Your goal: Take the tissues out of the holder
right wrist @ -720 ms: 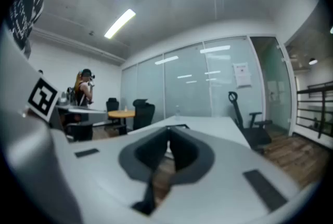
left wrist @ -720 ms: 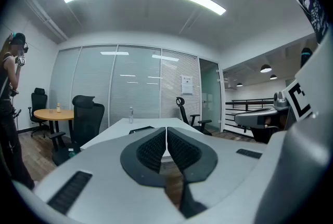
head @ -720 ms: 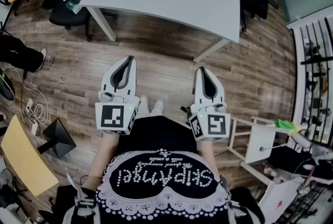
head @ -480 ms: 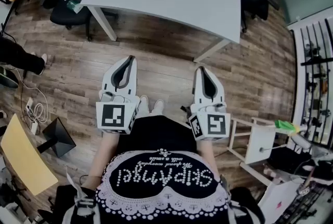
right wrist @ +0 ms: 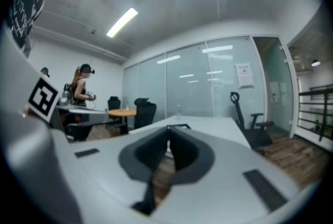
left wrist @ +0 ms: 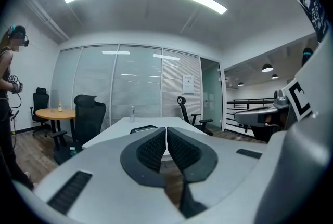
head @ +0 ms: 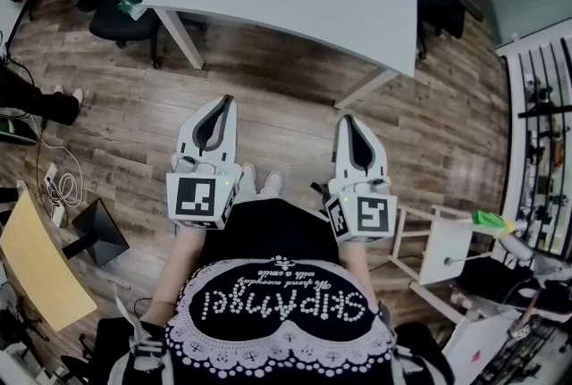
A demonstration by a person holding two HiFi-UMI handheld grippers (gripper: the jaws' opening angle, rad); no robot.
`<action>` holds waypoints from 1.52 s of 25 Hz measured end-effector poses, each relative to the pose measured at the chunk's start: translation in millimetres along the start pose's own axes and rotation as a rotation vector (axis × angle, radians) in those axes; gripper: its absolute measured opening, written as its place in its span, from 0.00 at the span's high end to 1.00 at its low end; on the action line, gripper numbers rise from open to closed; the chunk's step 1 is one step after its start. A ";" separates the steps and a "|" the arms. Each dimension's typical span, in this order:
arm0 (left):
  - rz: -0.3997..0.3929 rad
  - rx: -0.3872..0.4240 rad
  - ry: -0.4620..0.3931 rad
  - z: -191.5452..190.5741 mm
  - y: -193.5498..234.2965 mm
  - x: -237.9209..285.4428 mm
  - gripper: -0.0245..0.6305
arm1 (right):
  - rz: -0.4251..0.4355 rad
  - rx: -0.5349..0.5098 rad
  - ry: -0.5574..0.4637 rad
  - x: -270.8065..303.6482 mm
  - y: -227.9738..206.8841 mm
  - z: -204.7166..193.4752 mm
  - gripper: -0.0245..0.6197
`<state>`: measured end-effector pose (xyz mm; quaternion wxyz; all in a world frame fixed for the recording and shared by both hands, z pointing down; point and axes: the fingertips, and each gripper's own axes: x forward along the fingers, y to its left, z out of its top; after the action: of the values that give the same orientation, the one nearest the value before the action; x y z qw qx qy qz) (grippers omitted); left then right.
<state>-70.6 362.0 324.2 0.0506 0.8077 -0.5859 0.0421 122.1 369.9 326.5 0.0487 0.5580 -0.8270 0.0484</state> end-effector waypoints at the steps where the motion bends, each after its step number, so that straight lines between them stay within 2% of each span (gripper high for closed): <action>1: 0.002 0.000 0.001 -0.2 -1.1 -0.7 0.91 | 0.001 0.005 -0.004 -1.1 -0.9 0.8 0.91; 7: 0.013 -0.006 -0.009 -0.1 -15.9 -0.5 0.91 | 0.017 0.027 -0.031 -7.9 -12.2 1.4 0.91; 18: 0.025 -0.011 -0.019 -7.2 -43.6 -15.3 0.91 | 0.041 0.034 -0.019 -31.3 -25.9 -10.0 0.91; 26: 0.049 0.005 -0.001 -9.2 -33.7 -11.1 0.91 | 0.058 0.044 0.007 -22.9 -24.3 -17.3 0.91; 30: 0.024 -0.008 -0.003 -10.2 -23.4 -3.9 0.91 | 0.056 0.052 0.028 -7.1 -19.3 -20.9 0.91; 38: 0.019 -0.033 -0.003 -4.8 24.3 40.5 0.92 | 0.027 0.052 0.042 50.0 -16.5 -12.4 0.91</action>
<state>-81.2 317.0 334.9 0.0626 0.8011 -0.5943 0.0320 119.1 319.6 345.9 0.0509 0.5465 -0.8318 0.0822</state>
